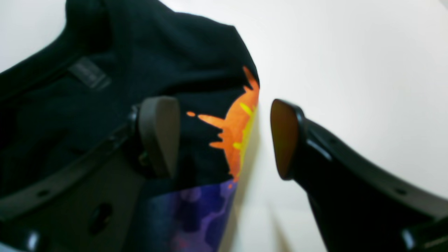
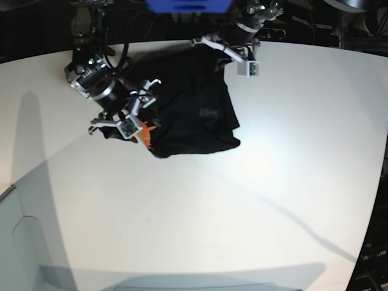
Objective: Fold the T-shirt properly
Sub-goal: 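Drag the shirt with the right gripper while the left gripper holds its edge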
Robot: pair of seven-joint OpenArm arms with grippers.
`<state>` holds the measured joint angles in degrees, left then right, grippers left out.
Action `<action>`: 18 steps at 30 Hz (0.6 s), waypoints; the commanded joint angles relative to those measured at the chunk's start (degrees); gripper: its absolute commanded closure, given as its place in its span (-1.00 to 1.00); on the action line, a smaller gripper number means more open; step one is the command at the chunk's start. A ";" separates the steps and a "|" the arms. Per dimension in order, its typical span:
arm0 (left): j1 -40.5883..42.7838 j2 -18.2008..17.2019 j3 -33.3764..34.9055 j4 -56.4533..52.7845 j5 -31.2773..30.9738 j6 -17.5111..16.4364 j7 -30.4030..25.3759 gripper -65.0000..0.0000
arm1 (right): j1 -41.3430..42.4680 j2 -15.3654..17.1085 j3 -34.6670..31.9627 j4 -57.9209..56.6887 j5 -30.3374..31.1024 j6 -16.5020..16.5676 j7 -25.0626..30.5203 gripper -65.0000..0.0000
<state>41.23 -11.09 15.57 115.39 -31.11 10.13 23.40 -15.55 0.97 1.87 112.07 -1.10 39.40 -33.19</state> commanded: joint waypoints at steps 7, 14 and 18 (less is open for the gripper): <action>-1.28 -6.89 6.19 0.78 -0.05 -0.06 -0.50 1.00 | 0.47 -0.05 0.02 0.06 0.88 0.60 1.32 -0.27; -5.32 -11.81 12.43 -0.18 -0.05 -0.06 -0.41 1.00 | 1.18 -0.58 -1.03 -0.99 1.06 0.60 1.59 -0.27; -5.67 -11.81 12.69 -0.45 -0.05 -0.06 -0.41 1.00 | 3.29 -2.25 -4.64 -0.73 1.06 0.60 1.85 -0.27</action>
<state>35.20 -22.72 28.10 114.30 -30.94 10.52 23.79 -13.50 -1.02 -2.76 110.02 -1.23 39.38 -33.34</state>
